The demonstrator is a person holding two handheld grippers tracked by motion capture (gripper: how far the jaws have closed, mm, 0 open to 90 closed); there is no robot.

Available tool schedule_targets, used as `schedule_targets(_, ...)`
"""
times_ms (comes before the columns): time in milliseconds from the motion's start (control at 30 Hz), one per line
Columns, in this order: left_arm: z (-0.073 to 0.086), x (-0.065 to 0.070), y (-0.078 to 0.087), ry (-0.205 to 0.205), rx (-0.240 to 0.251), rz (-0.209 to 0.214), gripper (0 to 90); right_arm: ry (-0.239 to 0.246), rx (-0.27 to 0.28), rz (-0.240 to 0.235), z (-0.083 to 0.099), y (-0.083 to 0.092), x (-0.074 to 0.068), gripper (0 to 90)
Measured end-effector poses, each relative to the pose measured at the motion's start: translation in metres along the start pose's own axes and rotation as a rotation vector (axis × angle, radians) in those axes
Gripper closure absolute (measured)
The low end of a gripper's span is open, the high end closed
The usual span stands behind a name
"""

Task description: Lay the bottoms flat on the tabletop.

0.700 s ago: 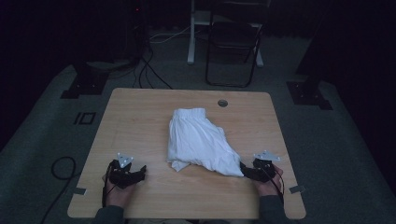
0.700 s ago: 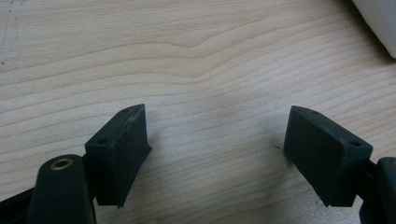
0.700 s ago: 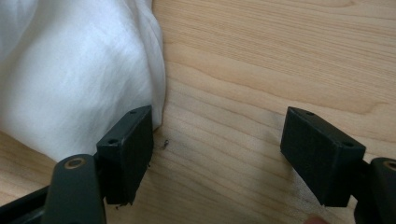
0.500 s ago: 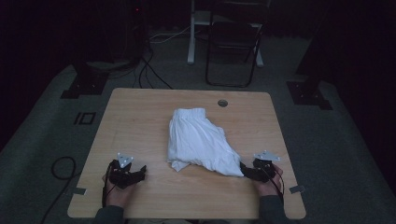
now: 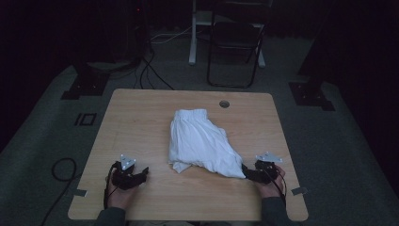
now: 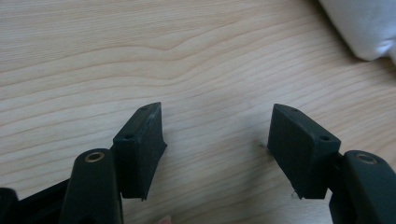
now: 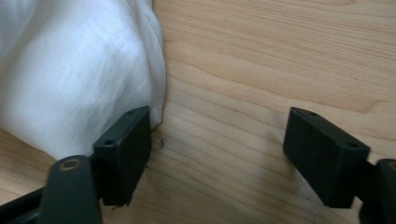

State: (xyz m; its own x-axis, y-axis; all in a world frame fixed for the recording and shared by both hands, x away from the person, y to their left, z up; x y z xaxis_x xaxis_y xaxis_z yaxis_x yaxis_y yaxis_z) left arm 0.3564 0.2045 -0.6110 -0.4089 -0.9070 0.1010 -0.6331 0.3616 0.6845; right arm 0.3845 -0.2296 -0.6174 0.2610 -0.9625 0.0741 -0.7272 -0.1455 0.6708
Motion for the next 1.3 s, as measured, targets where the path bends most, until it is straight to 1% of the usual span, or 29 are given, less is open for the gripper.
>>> schedule_targets(133, -0.005, 0.006, 0.003, -0.016, 0.011, 0.016, 36.1, -0.004, 0.0, 0.003, 0.0, 0.002, 0.0, 31.2)
schedule_targets(200, -0.005, 0.006, 0.003, -0.016, 0.011, 0.016, 36.0, -0.004, 0.0, 0.001, 0.0, 0.002, 0.0, 31.2)
schedule_targets(233, -0.011, 0.013, 0.006, -0.032, 0.025, 0.026, 36.0, -0.003, 0.0, -0.005, 0.0, 0.003, -0.001, 33.1)
schedule_targets(300, -0.014, 0.017, 0.007, -0.047, 0.032, 0.034, 36.0, -0.004, 0.005, -0.005, -0.001, 0.005, -0.001, 33.4)
schedule_targets(367, -0.016, 0.019, 0.007, -0.05, 0.035, 0.04, 36.0, -0.004, 0.011, -0.008, -0.002, 0.006, -0.002, 33.4)
schedule_targets(433, -0.021, 0.027, 0.007, -0.072, 0.042, 0.051, 36.0, -0.006, 0.029, -0.009, -0.004, 0.009, -0.001, 33.5)
schedule_targets(567, -0.026, 0.035, 0.006, -0.091, 0.048, 0.062, 35.9, -0.005, 0.042, -0.013, -0.006, 0.012, -0.001, 33.4)
schedule_targets(600, -0.031, 0.041, 0.006, -0.107, 0.052, 0.072, 35.8, 0.001, 0.051, -0.011, -0.007, 0.014, -0.001, 33.4)
schedule_targets(667, -0.033, 0.043, 0.006, -0.113, 0.055, 0.074, 35.8, 0.002, 0.056, -0.009, -0.008, 0.015, -0.001, 33.4)
schedule_targets(700, -0.036, 0.048, 0.005, -0.124, 0.058, 0.082, 35.7, 0.003, 0.065, -0.001, -0.009, 0.018, 0.0, 33.4)
schedule_targets(767, -0.038, 0.05, 0.005, -0.128, 0.059, 0.087, 35.7, 0.0, 0.073, 0.003, -0.01, 0.019, 0.002, 33.4)
schedule_targets(800, -0.042, 0.055, 0.003, -0.137, 0.063, 0.096, 35.6, -0.013, 0.086, 0.008, -0.012, 0.022, 0.005, 33.5)
schedule_targets(833, -0.042, 0.055, 0.003, -0.137, 0.063, 0.096, 35.6, -0.013, 0.086, 0.008, -0.012, 0.022, 0.005, 33.5)
schedule_targets(867, -0.044, 0.06, 0.002, -0.146, 0.065, 0.105, 35.5, -0.024, 0.1, 0.007, -0.014, 0.025, 0.007, 34.0)
schedule_targets(900, -0.044, 0.06, 0.002, -0.146, 0.065, 0.105, 35.5, -0.024, 0.107, 0.007, -0.014, 0.027, 0.008, 34.0)
schedule_targets(933, -0.047, 0.066, 0.0, -0.157, 0.066, 0.114, 35.4, -0.028, 0.115, 0.008, -0.016, 0.029, 0.008, 34.1)
schedule_targets(1000, -0.047, 0.066, 0.0, -0.157, 0.066, 0.114, 35.3, -0.029, 0.12, 0.006, -0.016, 0.03, 0.008, 34.1)
schedule_targets(1033, -0.051, 0.075, -0.003, -0.175, 0.069, 0.126, 35.2, -0.028, 0.135, 0.004, -0.019, 0.032, 0.006, 34.1)
schedule_targets(1100, -0.053, 0.081, -0.004, -0.184, 0.067, 0.137, 35.1, -0.024, 0.148, -0.011, -0.022, 0.034, 0.003, 34.1)
schedule_targets(1133, -0.053, 0.081, -0.004, -0.184, 0.067, 0.137, 35.0, -0.022, 0.153, -0.025, -0.023, 0.035, 0.0, 34.1)
schedule_targets(1167, -0.056, 0.089, -0.006, -0.198, 0.07, 0.147, 34.6, -0.02, 0.154, -0.037, -0.024, 0.035, -0.003, 34.0)
schedule_targets(1300, -0.062, 0.103, -0.009, -0.228, 0.076, 0.169, 33.6, 0.002, 0.136, -0.063, -0.024, 0.029, -0.016, 34.1)
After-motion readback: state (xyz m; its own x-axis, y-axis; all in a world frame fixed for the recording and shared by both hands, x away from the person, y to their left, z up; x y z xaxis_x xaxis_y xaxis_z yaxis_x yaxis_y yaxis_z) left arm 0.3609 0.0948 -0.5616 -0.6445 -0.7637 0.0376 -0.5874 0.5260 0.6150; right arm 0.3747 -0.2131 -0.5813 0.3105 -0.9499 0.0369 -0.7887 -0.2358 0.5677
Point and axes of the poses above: each handheld gripper's, and its own axes: y roughly backward along the jaws, z roughly out of its underside, x roughly to its right, the point moved 10 cm from there along -y, roughly forward along the jaws, and after that the axes turned 7 degrees about z, right-handed, at the moved point
